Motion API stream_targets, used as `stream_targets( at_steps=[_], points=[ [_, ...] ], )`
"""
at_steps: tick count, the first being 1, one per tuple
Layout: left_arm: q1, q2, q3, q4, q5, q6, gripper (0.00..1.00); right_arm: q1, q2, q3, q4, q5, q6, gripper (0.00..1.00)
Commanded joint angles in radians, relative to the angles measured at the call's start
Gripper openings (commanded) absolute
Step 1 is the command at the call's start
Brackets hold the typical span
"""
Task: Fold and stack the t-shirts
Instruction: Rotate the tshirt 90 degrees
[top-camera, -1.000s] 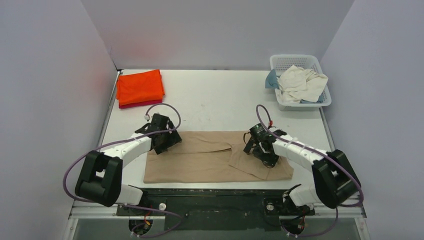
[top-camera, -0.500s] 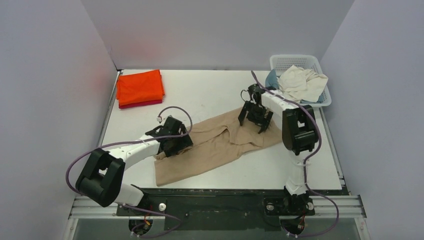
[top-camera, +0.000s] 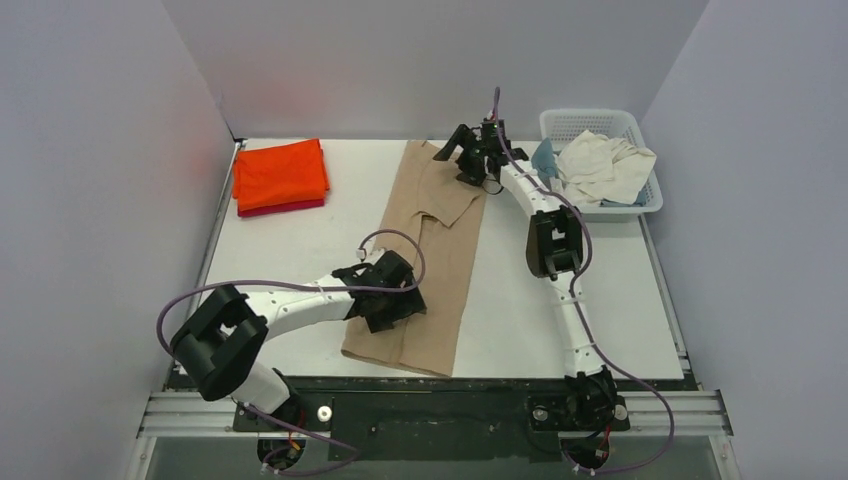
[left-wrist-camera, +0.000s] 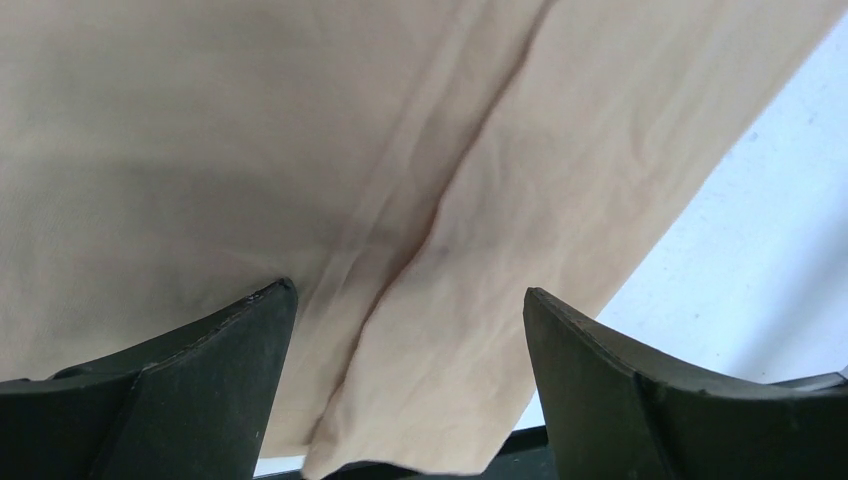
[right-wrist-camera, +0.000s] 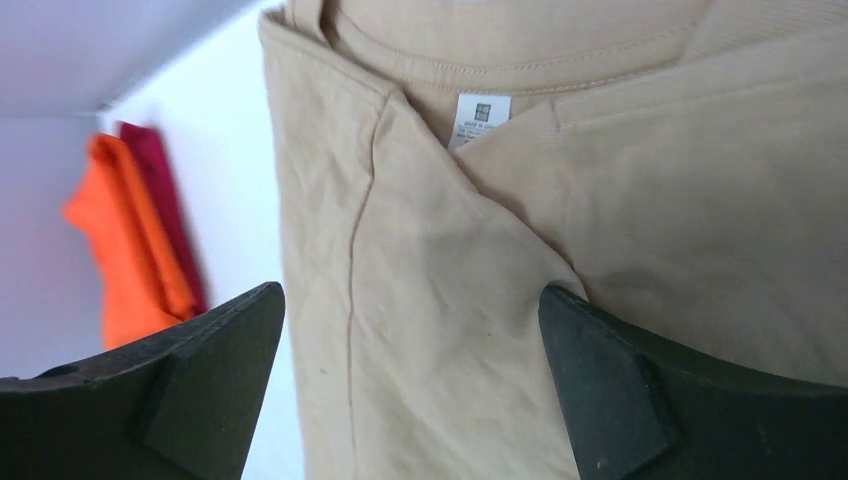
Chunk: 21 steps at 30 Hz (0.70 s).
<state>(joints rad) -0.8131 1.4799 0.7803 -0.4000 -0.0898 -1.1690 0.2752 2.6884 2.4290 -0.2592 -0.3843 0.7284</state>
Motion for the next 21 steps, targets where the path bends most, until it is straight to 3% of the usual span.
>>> stream_targets(
  at_steps=[1,5,8,14,18,21],
  points=[
    [-0.076,0.076,0.088,0.014,0.01,-0.034,0.95,0.042,0.127,0.03,0.327,-0.047,0.21,0.95],
    [-0.129,0.119,0.147,-0.004,0.005,-0.009,0.95,0.078,0.097,0.054,0.38,0.079,0.164,0.97],
    [-0.143,0.109,0.185,-0.023,-0.021,0.013,0.95,0.078,0.052,0.071,0.333,0.09,0.113,0.98],
    [-0.168,-0.032,0.25,-0.105,-0.123,0.109,0.95,0.071,-0.255,-0.012,0.163,0.209,-0.031,1.0],
    [-0.185,-0.212,0.236,-0.188,-0.214,0.166,0.95,0.082,-0.493,-0.163,0.046,0.238,-0.102,1.0],
    [-0.18,-0.329,0.178,-0.321,-0.296,0.152,0.95,0.103,-0.698,-0.474,-0.044,0.332,-0.179,1.0]
  ],
)
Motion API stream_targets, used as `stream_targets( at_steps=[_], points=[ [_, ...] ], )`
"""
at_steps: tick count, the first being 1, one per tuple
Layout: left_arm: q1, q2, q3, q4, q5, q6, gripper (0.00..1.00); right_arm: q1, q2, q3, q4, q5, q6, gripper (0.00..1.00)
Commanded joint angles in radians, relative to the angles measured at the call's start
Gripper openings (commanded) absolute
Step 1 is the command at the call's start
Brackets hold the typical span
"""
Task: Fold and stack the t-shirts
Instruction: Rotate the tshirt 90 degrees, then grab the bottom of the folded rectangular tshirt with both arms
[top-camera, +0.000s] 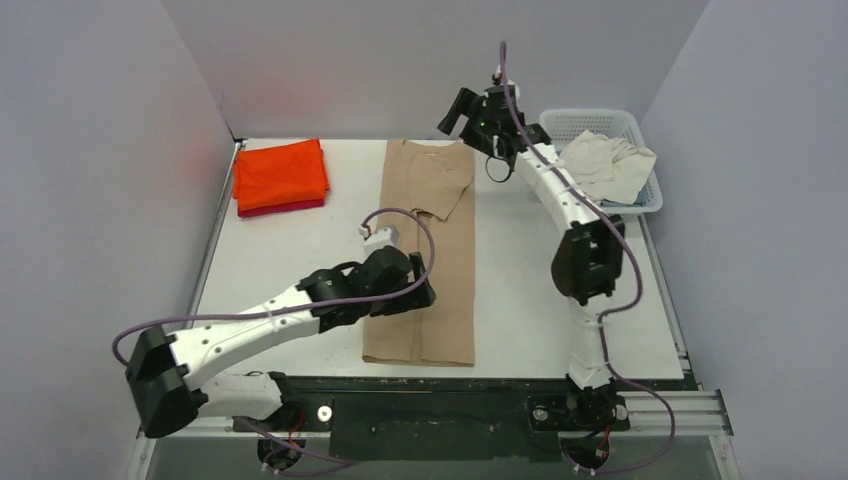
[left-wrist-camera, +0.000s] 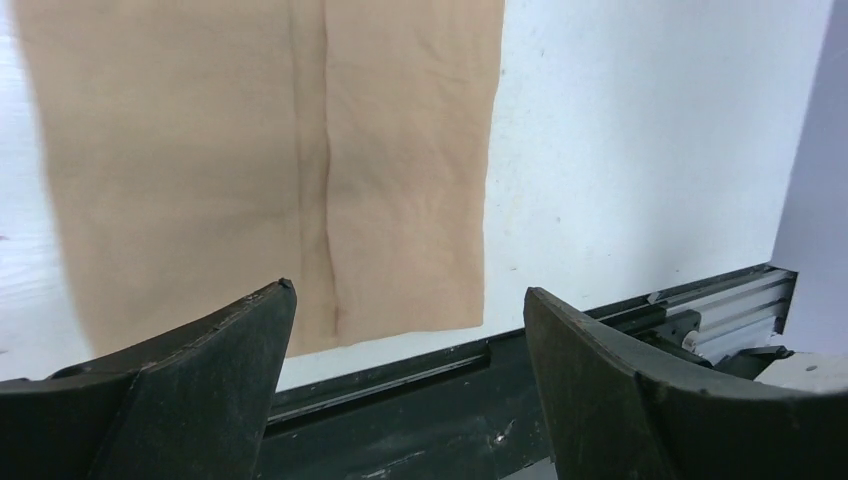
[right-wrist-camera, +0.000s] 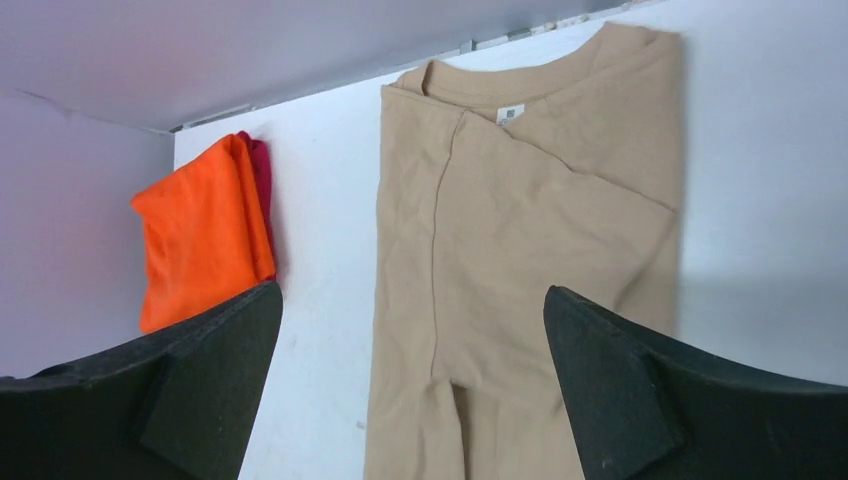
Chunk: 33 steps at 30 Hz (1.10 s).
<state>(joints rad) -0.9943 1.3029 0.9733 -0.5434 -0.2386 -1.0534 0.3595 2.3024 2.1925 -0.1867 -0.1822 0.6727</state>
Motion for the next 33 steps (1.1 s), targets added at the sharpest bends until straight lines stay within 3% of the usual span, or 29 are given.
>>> stream_targets(
  at_steps=[1,5,6,11,16,23,28,30,33],
  points=[
    [0.005,-0.213,-0.065,-0.212,-0.184,0.017,0.95,0.035,-0.431,-0.316,-0.124,0.192,-0.133,1.0],
    [0.071,-0.378,-0.245,-0.236,-0.157,-0.025,0.95,0.107,-0.752,-0.876,-0.158,0.326,-0.079,0.99],
    [0.106,-0.401,-0.308,-0.223,-0.134,-0.015,0.95,0.124,-0.801,-0.95,-0.167,0.332,-0.061,0.98],
    [0.21,-0.492,-0.494,0.008,0.107,0.025,0.94,0.277,-1.074,-1.389,-0.15,0.203,0.087,0.95],
    [0.248,-0.441,-0.559,0.055,0.171,0.026,0.71,0.475,-1.183,-1.545,-0.159,0.198,0.214,0.89],
    [0.251,-0.397,-0.627,0.114,0.291,0.026,0.42,0.591,-1.186,-1.682,-0.021,0.158,0.405,0.69],
    [0.25,-0.398,-0.668,0.134,0.299,0.01,0.36,0.633,-1.146,-1.72,-0.006,0.17,0.444,0.63],
    [0.251,-0.385,-0.677,0.159,0.306,0.007,0.25,0.641,-1.118,-1.735,0.037,0.154,0.457,0.57],
    [0.248,-0.361,-0.671,0.175,0.323,0.001,0.01,0.659,-1.08,-1.742,0.103,0.12,0.464,0.5]
  ],
)
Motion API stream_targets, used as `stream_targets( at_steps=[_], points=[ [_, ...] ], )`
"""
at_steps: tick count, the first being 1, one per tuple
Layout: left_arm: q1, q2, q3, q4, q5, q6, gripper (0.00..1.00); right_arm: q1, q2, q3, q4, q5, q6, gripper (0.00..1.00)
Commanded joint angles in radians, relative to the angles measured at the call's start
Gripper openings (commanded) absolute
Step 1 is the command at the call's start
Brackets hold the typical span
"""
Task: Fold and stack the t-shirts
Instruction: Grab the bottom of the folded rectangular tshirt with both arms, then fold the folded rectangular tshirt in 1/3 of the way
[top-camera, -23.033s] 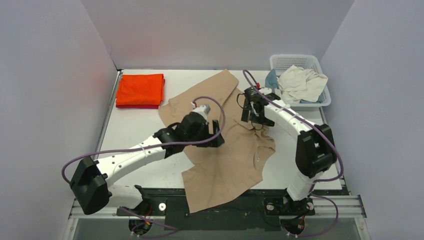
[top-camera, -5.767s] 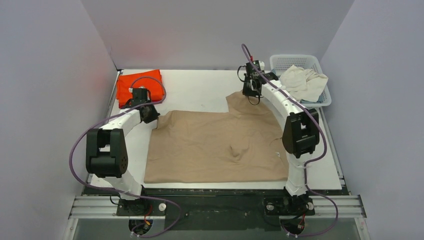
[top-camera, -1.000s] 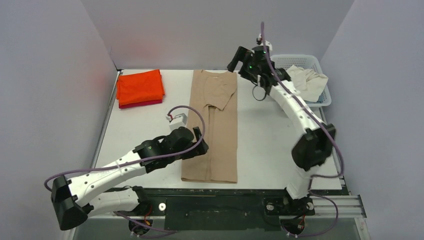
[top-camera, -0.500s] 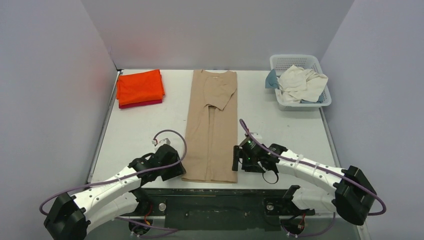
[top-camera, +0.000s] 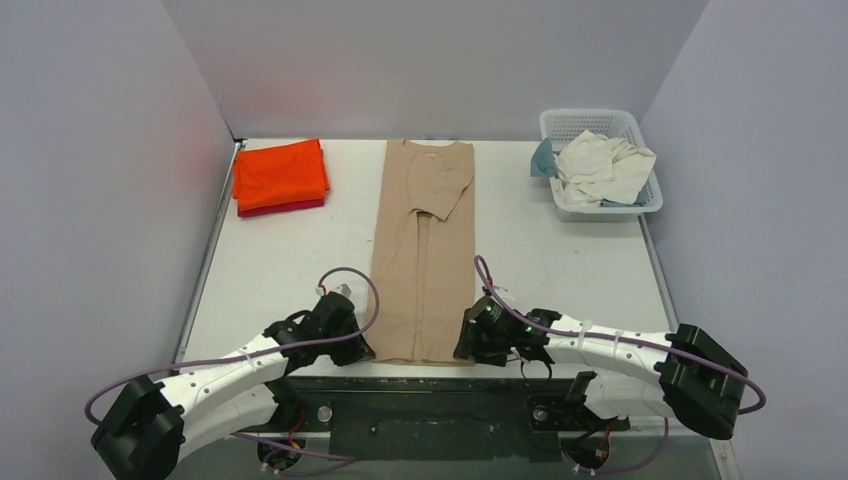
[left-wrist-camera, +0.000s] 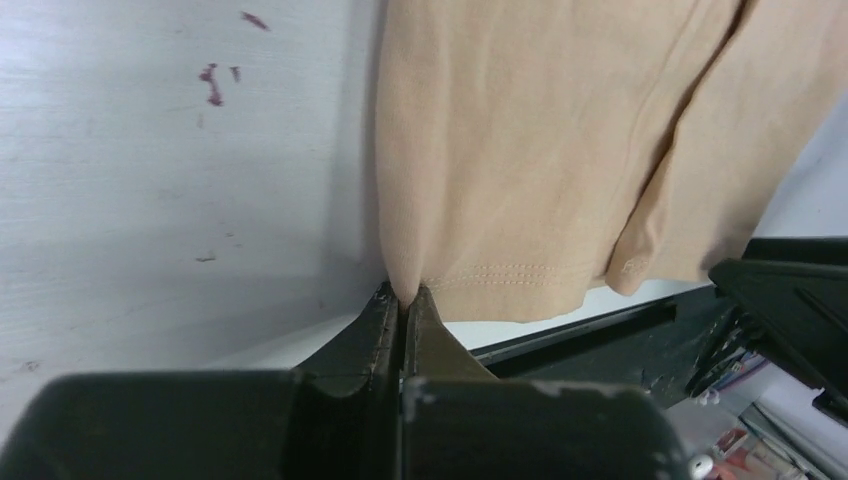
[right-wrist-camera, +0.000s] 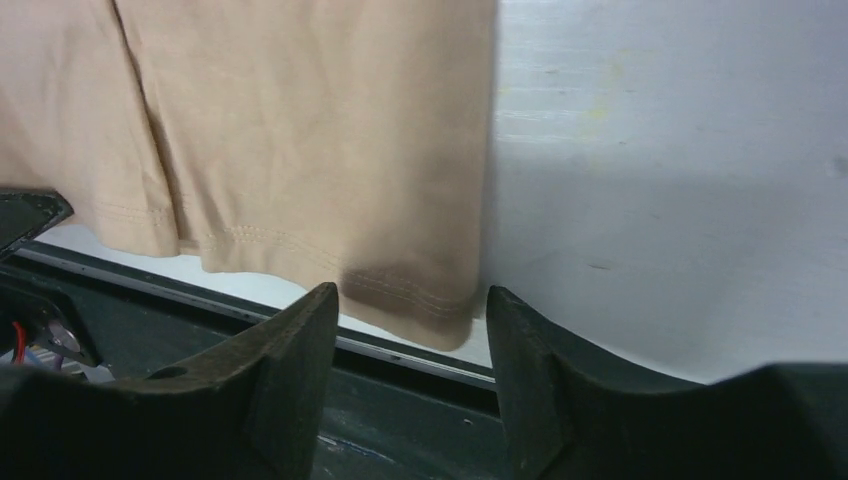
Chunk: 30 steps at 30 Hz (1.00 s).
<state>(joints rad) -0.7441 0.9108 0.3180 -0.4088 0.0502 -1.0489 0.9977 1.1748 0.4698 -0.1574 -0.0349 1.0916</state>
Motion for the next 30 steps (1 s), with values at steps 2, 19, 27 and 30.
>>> stream_targets(
  at_steps=[2,19,27,30],
  points=[
    [-0.005,0.035,-0.01,0.027,0.044,-0.006,0.0,0.029,0.073,-0.023,0.087,-0.03,0.043,0.39],
    [-0.006,-0.085,0.203,-0.006,-0.032,0.066,0.0,-0.015,-0.177,0.081,-0.01,0.193,-0.127,0.0],
    [0.217,0.213,0.399,0.244,-0.056,0.214,0.0,-0.23,0.037,0.306,0.051,0.192,-0.292,0.0],
    [0.281,0.352,0.491,0.293,-0.012,0.248,0.0,-0.317,0.123,0.382,0.097,0.146,-0.316,0.0]
  ],
)
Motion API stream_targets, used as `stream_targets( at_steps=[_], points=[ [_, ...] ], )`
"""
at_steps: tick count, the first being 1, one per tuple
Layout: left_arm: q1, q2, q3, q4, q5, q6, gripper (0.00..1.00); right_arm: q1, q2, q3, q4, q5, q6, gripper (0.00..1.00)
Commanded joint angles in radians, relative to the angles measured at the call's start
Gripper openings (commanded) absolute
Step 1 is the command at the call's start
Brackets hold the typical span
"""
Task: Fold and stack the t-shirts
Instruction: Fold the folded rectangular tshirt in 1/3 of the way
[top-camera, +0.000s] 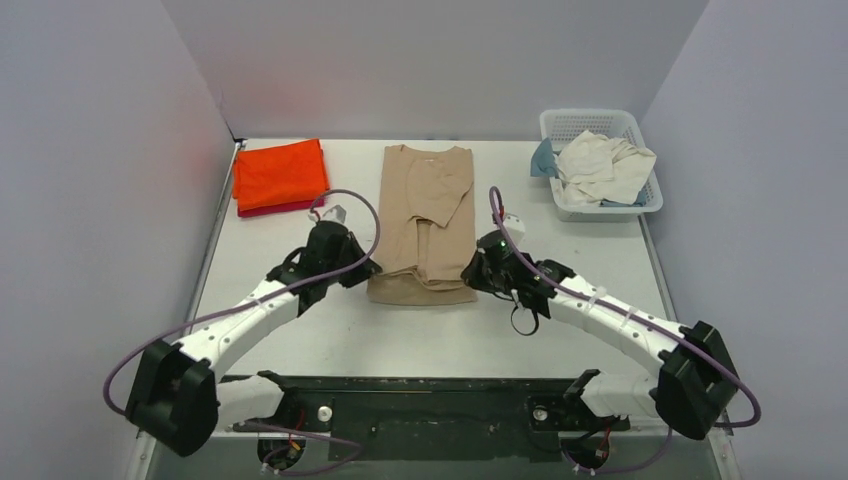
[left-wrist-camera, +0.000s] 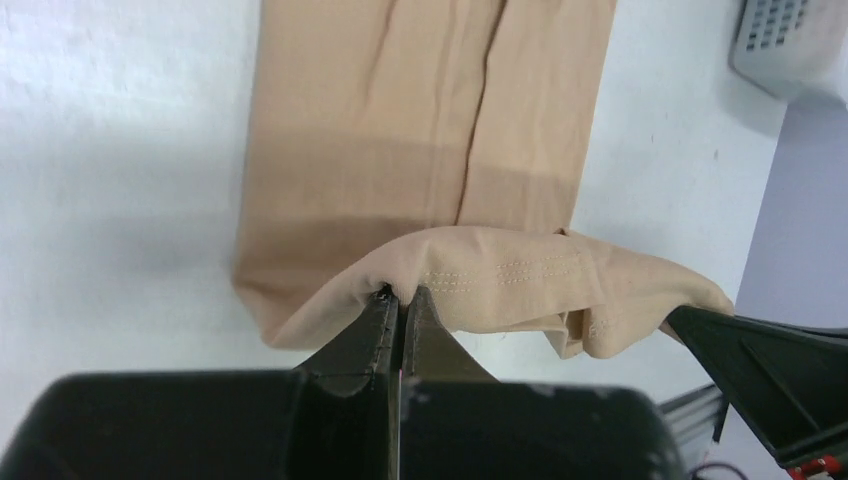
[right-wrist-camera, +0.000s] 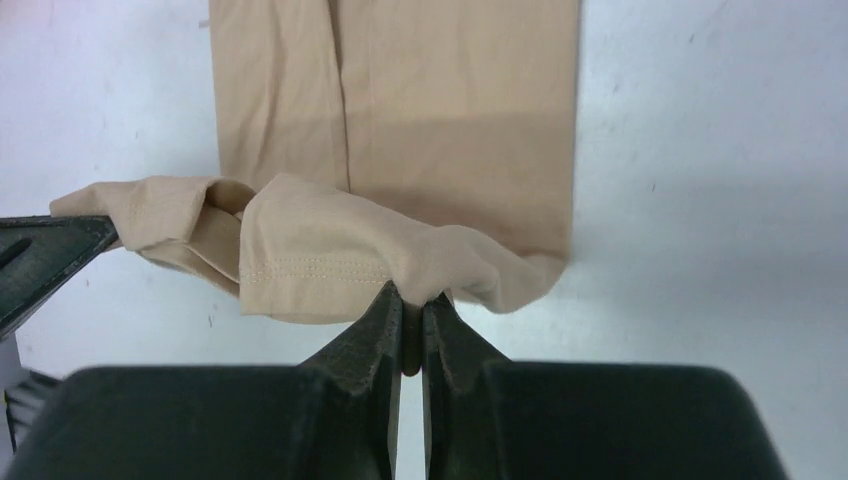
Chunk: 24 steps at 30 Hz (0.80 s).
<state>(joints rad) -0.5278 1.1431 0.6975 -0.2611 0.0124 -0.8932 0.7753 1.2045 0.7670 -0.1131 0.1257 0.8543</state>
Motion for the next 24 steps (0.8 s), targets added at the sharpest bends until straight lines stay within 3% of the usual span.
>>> stream_targets(
  at_steps=[1,14,24],
  points=[
    [0.072,0.172,0.129,0.153,0.045,0.108,0.0,-0.108,0.135,0.121,0.058,-0.029,-0.093,0.0],
    [0.182,0.515,0.408,0.182,0.138,0.224,0.0,-0.275,0.454,0.352,0.102,-0.2,-0.141,0.0],
    [0.191,0.706,0.551,0.109,0.191,0.279,0.0,-0.32,0.524,0.361,0.139,-0.238,-0.108,0.0]
  ],
)
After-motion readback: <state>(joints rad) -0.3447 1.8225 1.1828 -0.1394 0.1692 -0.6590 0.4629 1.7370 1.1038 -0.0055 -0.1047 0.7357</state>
